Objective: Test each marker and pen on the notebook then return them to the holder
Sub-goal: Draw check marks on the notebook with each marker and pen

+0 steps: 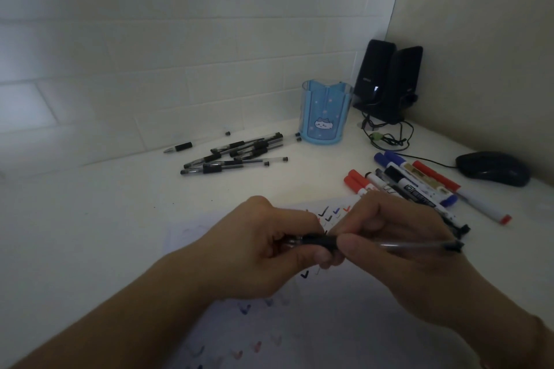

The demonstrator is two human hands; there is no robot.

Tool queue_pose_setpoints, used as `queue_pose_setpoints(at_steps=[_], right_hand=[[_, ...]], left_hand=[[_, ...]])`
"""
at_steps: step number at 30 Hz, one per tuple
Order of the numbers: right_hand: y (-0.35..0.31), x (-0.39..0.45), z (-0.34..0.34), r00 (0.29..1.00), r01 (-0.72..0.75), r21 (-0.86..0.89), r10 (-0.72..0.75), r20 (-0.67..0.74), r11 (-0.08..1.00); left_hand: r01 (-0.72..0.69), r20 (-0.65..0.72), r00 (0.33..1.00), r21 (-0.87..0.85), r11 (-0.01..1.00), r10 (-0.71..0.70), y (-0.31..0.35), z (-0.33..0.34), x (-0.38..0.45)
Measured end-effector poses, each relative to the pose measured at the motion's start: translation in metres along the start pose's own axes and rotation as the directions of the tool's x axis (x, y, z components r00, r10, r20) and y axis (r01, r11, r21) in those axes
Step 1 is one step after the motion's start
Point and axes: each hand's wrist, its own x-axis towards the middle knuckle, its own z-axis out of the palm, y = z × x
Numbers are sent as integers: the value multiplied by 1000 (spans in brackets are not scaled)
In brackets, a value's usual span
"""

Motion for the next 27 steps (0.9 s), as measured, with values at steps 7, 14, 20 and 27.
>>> queue_pose_setpoints(at_steps=[7,14,20,27], right_hand=[[-2,-1,-2,989,145,-166,-144,18,975],[-9,-2,-8,981,194,-288,-180,76,938],[-12,3,-27,998,13,71,-9,-60,997],[12,7,1,936,-324,-61,310,-165,944]], left_hand=[[30,18,999,93,995,-32,1,7,-2],[58,1,998,141,988,-58,-4,3,-4],[144,-157,979,58,988,-133,-11,-11,-5],[193,-299,944,165,967,-137,-25,-15,-7]])
